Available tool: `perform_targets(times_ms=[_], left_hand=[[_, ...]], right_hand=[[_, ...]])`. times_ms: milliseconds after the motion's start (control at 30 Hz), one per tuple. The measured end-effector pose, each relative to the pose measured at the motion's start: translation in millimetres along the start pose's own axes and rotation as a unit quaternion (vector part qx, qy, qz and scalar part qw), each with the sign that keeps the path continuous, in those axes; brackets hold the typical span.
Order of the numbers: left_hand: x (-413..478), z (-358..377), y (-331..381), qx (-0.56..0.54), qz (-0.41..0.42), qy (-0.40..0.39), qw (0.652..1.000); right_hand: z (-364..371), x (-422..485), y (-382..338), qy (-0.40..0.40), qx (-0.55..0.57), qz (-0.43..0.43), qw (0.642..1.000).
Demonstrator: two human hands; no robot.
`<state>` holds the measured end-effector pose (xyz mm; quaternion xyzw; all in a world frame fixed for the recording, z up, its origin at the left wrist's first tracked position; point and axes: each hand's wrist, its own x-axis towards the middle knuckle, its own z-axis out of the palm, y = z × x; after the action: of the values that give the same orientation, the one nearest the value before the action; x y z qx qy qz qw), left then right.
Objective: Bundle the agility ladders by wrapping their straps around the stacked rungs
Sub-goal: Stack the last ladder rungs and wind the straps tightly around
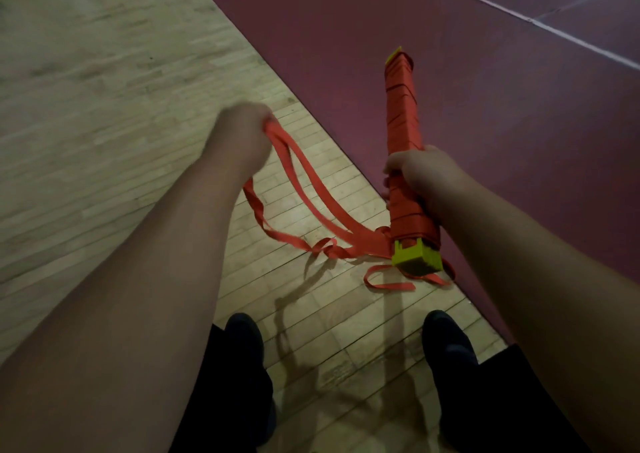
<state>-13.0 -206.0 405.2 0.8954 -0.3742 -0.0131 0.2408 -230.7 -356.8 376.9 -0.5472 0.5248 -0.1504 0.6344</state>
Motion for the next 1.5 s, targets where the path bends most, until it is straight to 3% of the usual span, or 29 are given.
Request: perform_targets(times_ms=[67,233,300,400,500,600,767,867,967,1200,1367,1500], left_hand=[[-6.9,10.2,2.1,0.082,0.028,-0.162,0.983],[-24.0,25.7,14.3,0.209,0.034,-0.374,0.903],[-36.9,33.1,33.0,0.180,0.047,-0.457,0.870],[-55.0,42.4,59.8,-0.006,0.088,-0.563,0.822],[-68.6,49.0,71.7,-0.153,0.065,-0.548,0.820],[-75.5,59.5,78.3,-0.222,0.055,-0.486,0.844],[-77.1,73.1,82.3,-0.285,0.038,-0.456,0.842],[-80.0,83.3,84.9,-0.348,0.037,-0.457,0.818],[-84.9,87.1,89.2,-0.444,0.016,-0.470,0.763],[-76.6,96.0,81.6,-0.438,0.025,-0.442,0.782],[-75.6,97.8,78.2,-0.479,-0.001,-0.463,0.745],[-74.1,99.6,77.9,-0.454,0.009,-0.456,0.766]], right_hand=[[0.8,-3.0,-1.8,-0.018,0.000,-0.006,1.000],[8.7,-9.1,-9.1,-0.054,0.039,-0.009,0.998],[11.8,-9.7,-12.2,-0.064,0.060,-0.001,0.996],[13.1,-9.8,-15.5,-0.082,0.101,0.009,0.991],[10.3,-11.7,-20.2,-0.096,0.137,0.018,0.986],[6.2,-11.9,-27.1,-0.091,0.172,0.021,0.981],[-1.8,-14.0,-33.0,-0.087,0.202,0.017,0.975],[-5.2,-16.3,-35.5,-0.093,0.215,0.009,0.972],[-6.9,-18.8,-38.4,-0.097,0.226,0.001,0.969],[-12.8,-20.4,-39.5,-0.094,0.237,0.001,0.967],[-11.9,-17.5,-37.3,-0.091,0.241,0.005,0.966],[-10.9,-15.0,-35.7,-0.087,0.219,0.003,0.972]])
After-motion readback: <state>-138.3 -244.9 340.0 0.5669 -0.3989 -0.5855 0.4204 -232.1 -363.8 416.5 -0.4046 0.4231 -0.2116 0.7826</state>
